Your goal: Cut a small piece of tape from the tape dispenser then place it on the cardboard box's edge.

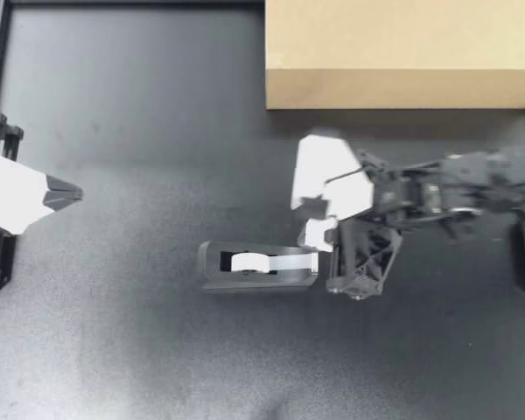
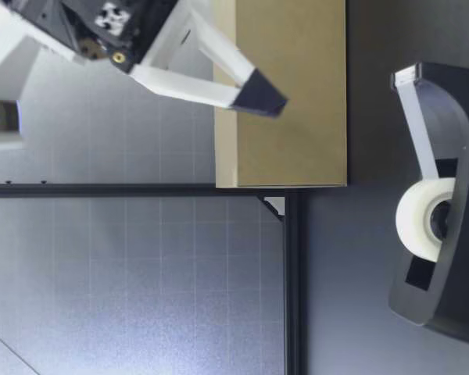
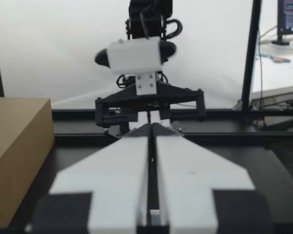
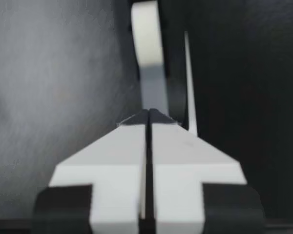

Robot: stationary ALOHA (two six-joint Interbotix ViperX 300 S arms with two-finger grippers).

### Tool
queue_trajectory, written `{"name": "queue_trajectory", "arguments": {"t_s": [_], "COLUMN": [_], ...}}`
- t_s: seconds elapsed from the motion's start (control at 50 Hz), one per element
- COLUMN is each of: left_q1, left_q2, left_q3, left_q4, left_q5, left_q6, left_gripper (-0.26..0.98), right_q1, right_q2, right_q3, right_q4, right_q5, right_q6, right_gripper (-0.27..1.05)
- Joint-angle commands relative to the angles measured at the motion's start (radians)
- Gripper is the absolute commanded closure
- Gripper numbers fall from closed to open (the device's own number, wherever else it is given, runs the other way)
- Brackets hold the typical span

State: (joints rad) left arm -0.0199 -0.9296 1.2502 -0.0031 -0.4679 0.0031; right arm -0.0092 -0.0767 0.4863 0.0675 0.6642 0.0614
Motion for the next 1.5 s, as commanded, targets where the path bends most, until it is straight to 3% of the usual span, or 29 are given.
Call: {"name": "queue_trajectory", "arguments": {"t_s": [0.0,0.18,0.32,0.46,0.6,0.84,1.48], "left_q1": [-0.002,-0.002,-0.002,-0.002,-0.003,-0.002,-0.002], "left_q2": [0.008,0.023,0.037,0.044,0.051,0.058,0.058], "left_q3": [-0.009,-0.005,-0.005,-0.005,0.0,0.014,0.021], "left_q4": [-0.002,-0.002,-0.003,-0.009,-0.009,-0.009,-0.009], "left_q5": [-0.011,-0.011,-0.011,-0.011,-0.009,-0.011,-0.009], "left_q6": [0.002,-0.003,-0.006,-0.006,-0.006,-0.005,-0.005], "left_gripper": [0.84,0.84,0.84,0.84,0.84,0.84,0.84], "right_q1": [-0.031,-0.192,-0.308,-0.373,-0.385,-0.385,-0.33], "right_q2": [0.018,0.117,0.207,0.295,0.351,0.408,0.476], "right_q3": [-0.072,-0.117,-0.164,-0.224,-0.278,-0.313,-0.316], "right_q4": [0.127,0.541,0.706,0.713,0.709,0.709,0.727], "right_q5": [0.066,0.212,0.357,0.459,0.506,0.545,0.586], "right_q6": [-0.133,-0.526,-0.69,-0.704,-0.701,-0.69,-0.683], "right_gripper": [0.88,0.88,0.88,0.85,0.74,0.28,0.34]}}
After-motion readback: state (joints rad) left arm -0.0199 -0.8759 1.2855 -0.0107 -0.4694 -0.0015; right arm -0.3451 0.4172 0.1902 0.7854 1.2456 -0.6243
